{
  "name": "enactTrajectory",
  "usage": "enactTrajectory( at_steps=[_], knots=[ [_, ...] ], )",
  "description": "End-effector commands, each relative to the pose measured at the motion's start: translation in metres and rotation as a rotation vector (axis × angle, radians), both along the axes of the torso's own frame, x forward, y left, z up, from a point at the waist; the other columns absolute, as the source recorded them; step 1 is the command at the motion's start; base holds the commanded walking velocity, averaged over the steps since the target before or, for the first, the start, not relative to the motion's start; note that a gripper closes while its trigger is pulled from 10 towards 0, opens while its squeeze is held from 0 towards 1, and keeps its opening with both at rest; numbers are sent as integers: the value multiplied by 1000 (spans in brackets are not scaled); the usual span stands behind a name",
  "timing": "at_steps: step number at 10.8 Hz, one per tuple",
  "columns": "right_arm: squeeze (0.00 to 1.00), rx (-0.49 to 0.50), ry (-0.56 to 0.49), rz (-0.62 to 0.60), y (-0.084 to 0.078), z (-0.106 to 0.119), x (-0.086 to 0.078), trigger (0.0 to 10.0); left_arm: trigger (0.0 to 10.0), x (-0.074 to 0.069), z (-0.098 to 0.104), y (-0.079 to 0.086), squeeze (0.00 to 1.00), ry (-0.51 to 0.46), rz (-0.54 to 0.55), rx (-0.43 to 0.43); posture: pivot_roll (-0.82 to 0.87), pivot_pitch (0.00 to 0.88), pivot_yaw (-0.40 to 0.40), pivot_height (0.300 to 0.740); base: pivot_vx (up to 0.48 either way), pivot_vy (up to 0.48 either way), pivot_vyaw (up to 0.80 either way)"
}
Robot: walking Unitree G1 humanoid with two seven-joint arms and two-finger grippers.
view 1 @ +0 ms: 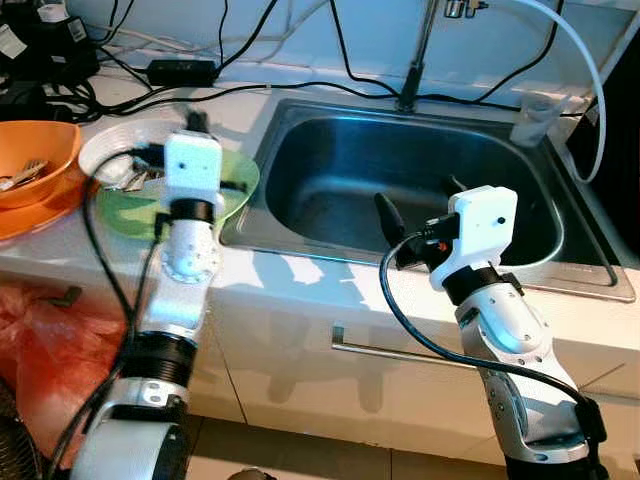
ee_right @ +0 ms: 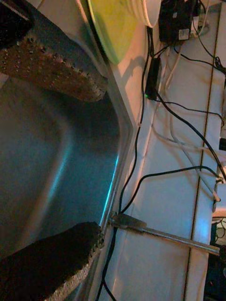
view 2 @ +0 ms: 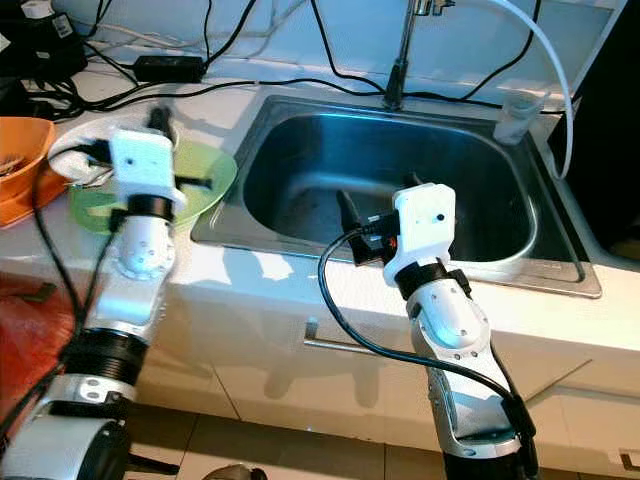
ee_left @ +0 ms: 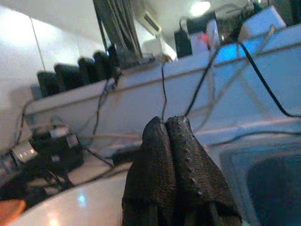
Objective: Kitchen organization
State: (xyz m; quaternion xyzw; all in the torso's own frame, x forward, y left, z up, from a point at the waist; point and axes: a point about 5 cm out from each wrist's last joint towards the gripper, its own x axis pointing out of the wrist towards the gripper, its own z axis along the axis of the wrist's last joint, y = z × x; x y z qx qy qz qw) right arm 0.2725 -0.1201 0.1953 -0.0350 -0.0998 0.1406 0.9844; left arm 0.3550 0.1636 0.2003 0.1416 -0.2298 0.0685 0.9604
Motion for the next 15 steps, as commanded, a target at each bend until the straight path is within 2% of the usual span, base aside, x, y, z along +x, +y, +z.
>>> enactTrajectory(
  at_steps=[1,3,4,6,8,9,10,12,13,15],
  knots=[
    [0,4,-5,-9,-2,0,1,10000,10000,-1,-9,-2,1000,45,-13,-14,-45,34,-25,740,0,0,0],
    [0,2,-4,-9,-3,0,1,10000,10000,-3,-10,-8,1000,57,-35,-41,-43,32,-27,740,0,0,0],
    [0,1,-7,-8,-3,1,2,10000,10000,-2,-3,-20,1000,55,-89,-77,-41,30,-27,740,0,0,0],
    [0,3,-11,-6,-3,1,3,10000,10000,-5,21,-45,1000,-17,-235,-98,-39,26,-28,740,0,0,0],
    [0,3,-14,-4,-2,1,4,10000,10000,-10,49,-60,1000,-112,-310,-84,-40,19,-27,740,0,0,0],
    [0,2,-16,-4,-2,2,4,10000,10000,-12,53,-60,1000,-123,-317,-84,-37,16,-28,740,0,0,0],
    [0,2,-18,-4,-2,2,5,10000,10000,-14,55,-56,1000,-132,-300,-76,-37,16,-28,740,0,0,0],
    [0,2,-19,-3,-1,2,5,10000,10000,-25,55,-25,1000,-144,-141,-20,-24,16,-29,740,0,0,0],
    [0,4,-19,0,-1,1,6,10000,10000,-33,48,-12,1000,-126,-100,23,-14,17,-32,740,0,0,0],
    [0,9,-17,11,1,0,7,10000,10000,-44,31,-3,1000,-70,-80,65,5,16,-37,740,0,0,0]
  ],
)
